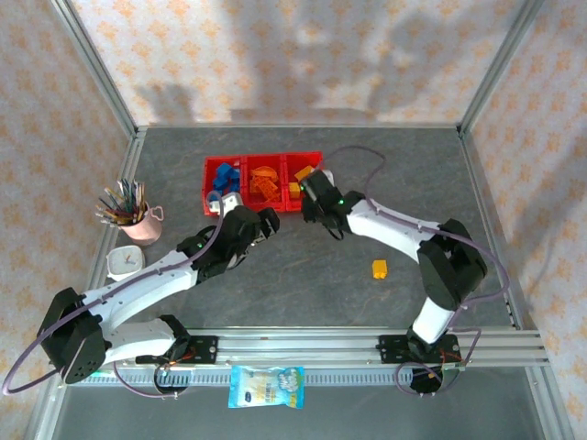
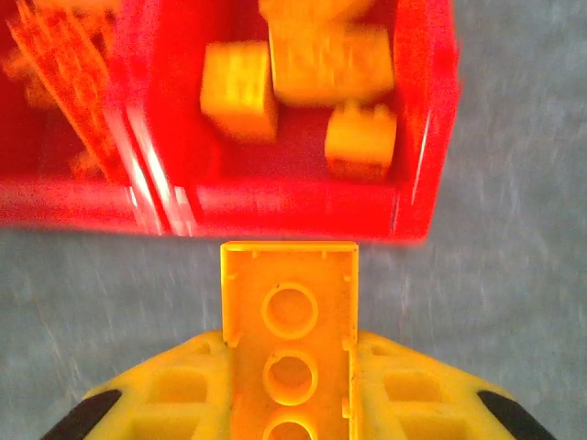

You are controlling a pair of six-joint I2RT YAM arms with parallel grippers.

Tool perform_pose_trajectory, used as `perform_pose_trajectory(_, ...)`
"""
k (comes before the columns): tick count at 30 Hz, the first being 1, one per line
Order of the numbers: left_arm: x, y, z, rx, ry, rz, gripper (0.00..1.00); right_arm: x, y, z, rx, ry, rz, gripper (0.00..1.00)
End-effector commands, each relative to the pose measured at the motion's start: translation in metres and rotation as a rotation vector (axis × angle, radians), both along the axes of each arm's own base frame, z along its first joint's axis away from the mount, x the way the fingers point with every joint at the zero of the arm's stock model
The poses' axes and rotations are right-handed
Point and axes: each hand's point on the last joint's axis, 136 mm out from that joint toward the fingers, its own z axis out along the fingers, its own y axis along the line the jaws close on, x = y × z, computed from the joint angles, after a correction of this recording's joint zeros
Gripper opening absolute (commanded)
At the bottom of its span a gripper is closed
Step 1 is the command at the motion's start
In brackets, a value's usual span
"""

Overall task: Sort the legos into containers by color
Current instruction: Place the lego in the container, then pick up the lego from the bottom-right of the table.

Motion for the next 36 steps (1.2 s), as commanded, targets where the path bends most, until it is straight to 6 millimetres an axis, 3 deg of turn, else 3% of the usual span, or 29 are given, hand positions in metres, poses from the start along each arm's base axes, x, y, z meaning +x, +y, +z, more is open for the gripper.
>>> perform_pose_trajectory(1,0.012,0.005,0.018,0.026,-0.039,-0.021,0.99,0.031,0.001,0.002,-0.062,-0.049,-0.011,0.27)
perform_pose_trajectory(9,0.041,0.005,0.029,0.065,-0.048,-0.038,0.99,0.103,0.011,0.005,-0.07,-0.097,-0.044,0.27)
perform_pose_trajectory(14,0.05,-0.001,0.03,0.065,-0.046,-0.056,0.99,0.129,0.007,0.002,-0.095,-0.102,-0.077,0.35)
perform_pose_trajectory(16,0.052,-0.003,0.03,0.064,-0.045,-0.063,0.99,0.132,0.007,0.01,-0.093,-0.106,-0.078,0.42)
perform_pose_trajectory(23,0.05,-0.003,0.031,0.058,-0.044,-0.071,0.99,0.119,0.006,0.048,-0.037,-0.148,-0.044,0.54)
perform_pose_trajectory(27,0.043,-0.004,0.033,0.03,-0.045,-0.084,0.99,0.095,-0.008,0.064,-0.008,-0.158,-0.052,0.57)
perform_pose_trajectory(31,0.032,-0.009,0.025,-0.021,-0.03,-0.105,0.99,0.065,-0.03,0.064,0.011,-0.137,-0.083,0.62)
perform_pose_trajectory(36,0.016,-0.02,0.014,-0.05,-0.011,-0.132,0.99,0.025,-0.062,0.05,0.014,-0.092,-0.132,0.67)
